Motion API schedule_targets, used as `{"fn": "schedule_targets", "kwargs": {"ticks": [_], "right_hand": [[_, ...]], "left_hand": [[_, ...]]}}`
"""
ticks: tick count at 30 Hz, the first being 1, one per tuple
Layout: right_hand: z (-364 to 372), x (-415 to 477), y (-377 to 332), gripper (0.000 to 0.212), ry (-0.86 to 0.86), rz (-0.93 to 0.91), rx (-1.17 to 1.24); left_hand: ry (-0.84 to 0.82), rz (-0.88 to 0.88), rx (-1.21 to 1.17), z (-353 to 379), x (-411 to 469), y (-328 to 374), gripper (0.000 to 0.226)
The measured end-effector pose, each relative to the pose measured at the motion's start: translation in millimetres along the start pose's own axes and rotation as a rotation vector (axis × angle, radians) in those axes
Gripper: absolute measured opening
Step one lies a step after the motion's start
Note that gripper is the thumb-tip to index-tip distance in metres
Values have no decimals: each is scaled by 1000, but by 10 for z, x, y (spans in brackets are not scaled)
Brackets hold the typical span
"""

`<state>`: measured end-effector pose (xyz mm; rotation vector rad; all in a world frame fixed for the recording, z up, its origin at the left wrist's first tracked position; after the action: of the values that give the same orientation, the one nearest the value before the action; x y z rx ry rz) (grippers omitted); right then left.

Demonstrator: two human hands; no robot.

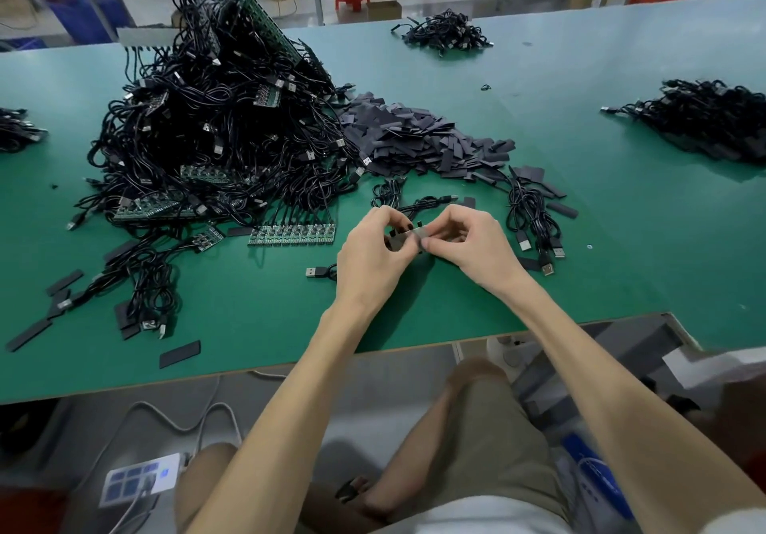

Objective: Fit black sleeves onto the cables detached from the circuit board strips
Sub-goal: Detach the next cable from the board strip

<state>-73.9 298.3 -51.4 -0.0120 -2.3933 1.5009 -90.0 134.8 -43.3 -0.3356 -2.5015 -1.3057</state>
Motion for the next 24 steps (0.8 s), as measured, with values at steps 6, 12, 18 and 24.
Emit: {"fn": "schedule_targets", "kwargs": {"ticks": [6,12,18,24], "right_hand": [[0,3,23,13,-8,7,-11],[-6,5,10,13,-2,11,-27],[-11,2,12,13,12,17,-55],[-42,19,45,13,37,56,-5]], "left_hand": [[-26,-44,-53,17,50,-45,17],[-17,-53,-53,18,46,-45,16],[23,-41,-24,29,16,16,15],[40,10,-60,4,8,71,13]]}}
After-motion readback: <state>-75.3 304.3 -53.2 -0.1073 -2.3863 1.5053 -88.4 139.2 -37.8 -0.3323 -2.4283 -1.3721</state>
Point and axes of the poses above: each hand's wrist, its own x-axis towards the middle knuckle, its own z-axis out of the palm, y = z × x, the point moved 8 cm from there along x, towards the middle knuckle, and after that the axes turned 7 degrees about y, right-handed, at the moved point
